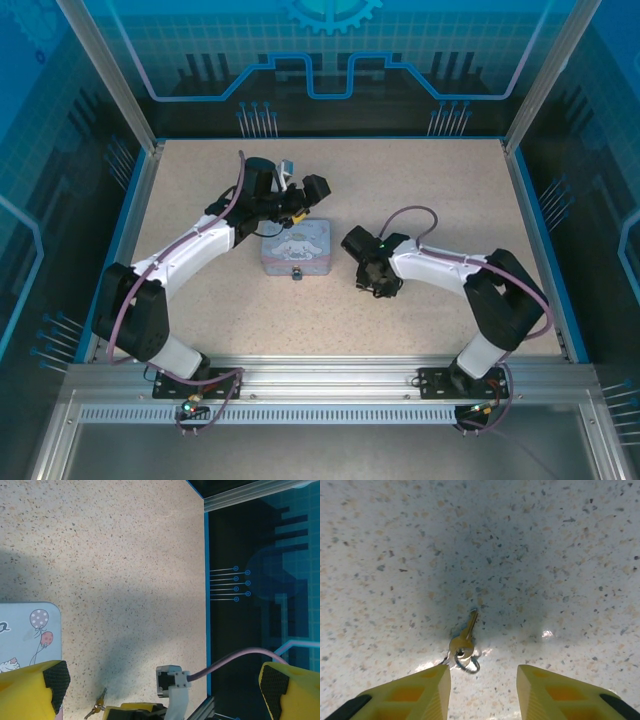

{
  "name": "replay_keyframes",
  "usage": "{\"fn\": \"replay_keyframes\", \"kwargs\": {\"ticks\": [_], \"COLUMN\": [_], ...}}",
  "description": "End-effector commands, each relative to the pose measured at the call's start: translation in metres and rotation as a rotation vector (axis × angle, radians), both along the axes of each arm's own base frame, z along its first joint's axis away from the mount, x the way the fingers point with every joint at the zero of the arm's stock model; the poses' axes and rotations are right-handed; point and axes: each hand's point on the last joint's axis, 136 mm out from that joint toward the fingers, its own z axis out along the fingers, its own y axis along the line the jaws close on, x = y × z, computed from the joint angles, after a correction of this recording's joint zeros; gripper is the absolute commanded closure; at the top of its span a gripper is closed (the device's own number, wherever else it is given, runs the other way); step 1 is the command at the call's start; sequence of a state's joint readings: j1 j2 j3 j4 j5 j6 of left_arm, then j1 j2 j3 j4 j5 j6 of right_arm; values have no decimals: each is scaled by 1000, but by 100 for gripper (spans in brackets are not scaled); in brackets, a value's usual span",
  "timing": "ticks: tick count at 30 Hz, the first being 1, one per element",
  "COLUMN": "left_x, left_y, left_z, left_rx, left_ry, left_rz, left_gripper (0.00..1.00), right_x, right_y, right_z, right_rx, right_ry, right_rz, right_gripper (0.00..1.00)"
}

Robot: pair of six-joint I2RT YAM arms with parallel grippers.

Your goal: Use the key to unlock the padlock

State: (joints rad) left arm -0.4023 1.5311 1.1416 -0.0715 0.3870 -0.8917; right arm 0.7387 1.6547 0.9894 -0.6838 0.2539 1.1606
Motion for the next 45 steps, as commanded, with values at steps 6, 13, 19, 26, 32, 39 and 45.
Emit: {"fn": "replay_keyframes", "kwargs": {"ticks": [6,13,19,26,32,39,45], "left_x": [3,3,3,0,-6,-20,-30], "left_y": [5,8,10,15,21,16,0], "left_z": [-4,-7,-8,-6,-12,-13,-7], "left_rx": [-20,-25,-28,-20,6,-18,-99], "left_ry": [18,24,27,24,31,42,63], "left_rz": [-3,-1,4,3,-2,-53,-98], "left_gripper": [1,1,1,1,1,1,1], "right_x": [4,2,-2,0,17,18,10], "right_y": [6,7,2,-3,15,47,58], "right_z": [-16,-28,-36,-33,12,89,155], "right_rx": [-12,-12,-26,29,205,563,889], "right_ry": [44,71,84,20,-168,-391,-526], "right_rz": [-63,-76,-69,70,371,686,814], "right_gripper": [64,68,85,100,100,100,100]}}
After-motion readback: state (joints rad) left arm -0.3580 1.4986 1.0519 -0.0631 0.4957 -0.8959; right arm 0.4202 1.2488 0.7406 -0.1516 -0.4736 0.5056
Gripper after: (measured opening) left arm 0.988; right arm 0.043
